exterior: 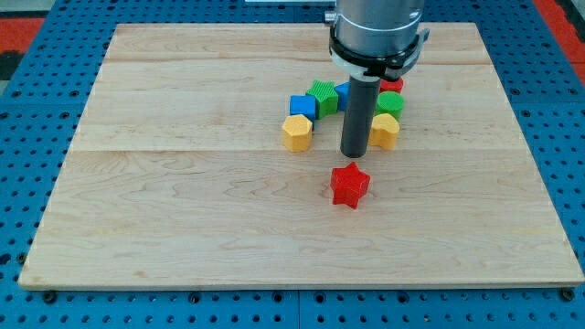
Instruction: Slide the red star closer to the yellow hexagon
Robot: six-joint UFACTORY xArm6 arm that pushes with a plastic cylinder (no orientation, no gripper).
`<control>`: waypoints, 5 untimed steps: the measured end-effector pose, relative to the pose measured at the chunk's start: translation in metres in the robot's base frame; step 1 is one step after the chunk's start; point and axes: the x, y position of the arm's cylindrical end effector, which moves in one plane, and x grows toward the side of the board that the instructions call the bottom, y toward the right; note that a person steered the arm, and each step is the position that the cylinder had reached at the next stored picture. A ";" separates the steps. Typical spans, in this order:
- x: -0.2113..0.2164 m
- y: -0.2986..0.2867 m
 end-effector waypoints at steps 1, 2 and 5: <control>0.000 0.008; 0.000 0.016; 0.084 0.062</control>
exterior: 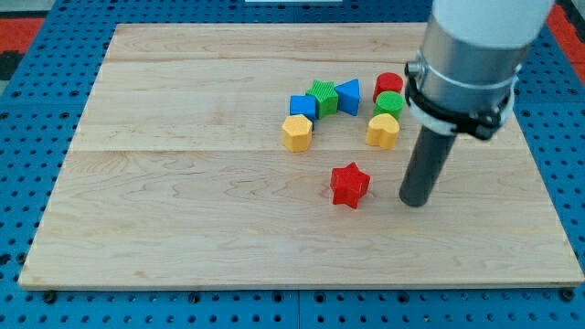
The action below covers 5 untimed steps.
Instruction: Slide the red star closer to the yellow hexagon
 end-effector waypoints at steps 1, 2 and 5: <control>0.010 -0.047; -0.007 -0.097; -0.023 -0.106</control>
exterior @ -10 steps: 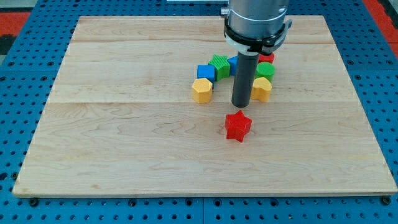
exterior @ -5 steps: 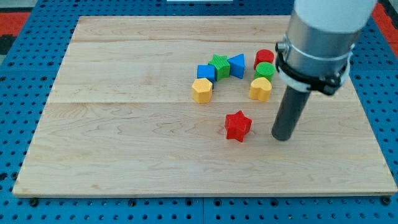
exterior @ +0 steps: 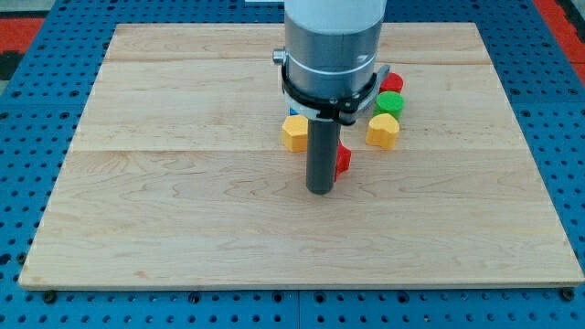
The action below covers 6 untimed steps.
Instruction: Slide the red star closer to the yellow hexagon
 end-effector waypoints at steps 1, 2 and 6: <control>0.002 0.017; -0.010 0.037; -0.013 -0.013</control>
